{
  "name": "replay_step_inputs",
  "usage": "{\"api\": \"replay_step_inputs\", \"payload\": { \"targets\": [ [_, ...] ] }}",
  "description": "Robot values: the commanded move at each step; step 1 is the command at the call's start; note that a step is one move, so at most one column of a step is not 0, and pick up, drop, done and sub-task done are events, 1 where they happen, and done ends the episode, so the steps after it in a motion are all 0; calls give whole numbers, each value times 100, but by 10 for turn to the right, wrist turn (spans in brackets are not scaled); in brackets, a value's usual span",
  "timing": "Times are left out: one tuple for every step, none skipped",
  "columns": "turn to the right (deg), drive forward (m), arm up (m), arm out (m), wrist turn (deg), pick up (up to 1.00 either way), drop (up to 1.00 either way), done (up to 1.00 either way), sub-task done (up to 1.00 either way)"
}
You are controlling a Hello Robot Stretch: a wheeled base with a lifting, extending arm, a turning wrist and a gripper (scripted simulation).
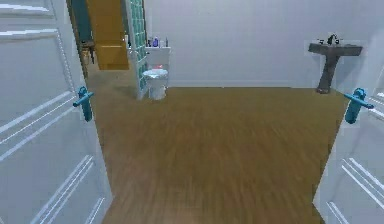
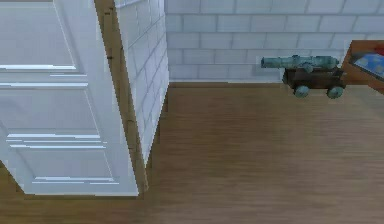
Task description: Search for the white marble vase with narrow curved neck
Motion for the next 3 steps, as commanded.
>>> {"api": "replay_step_inputs", "payload": {
  "targets": [
    [-30,0,0,0,0,0,0,0,0],
    [0,100,0,0,0,0,0,0,0],
    [0,45,0,0,0,0,0,0,0]
  ]
}}
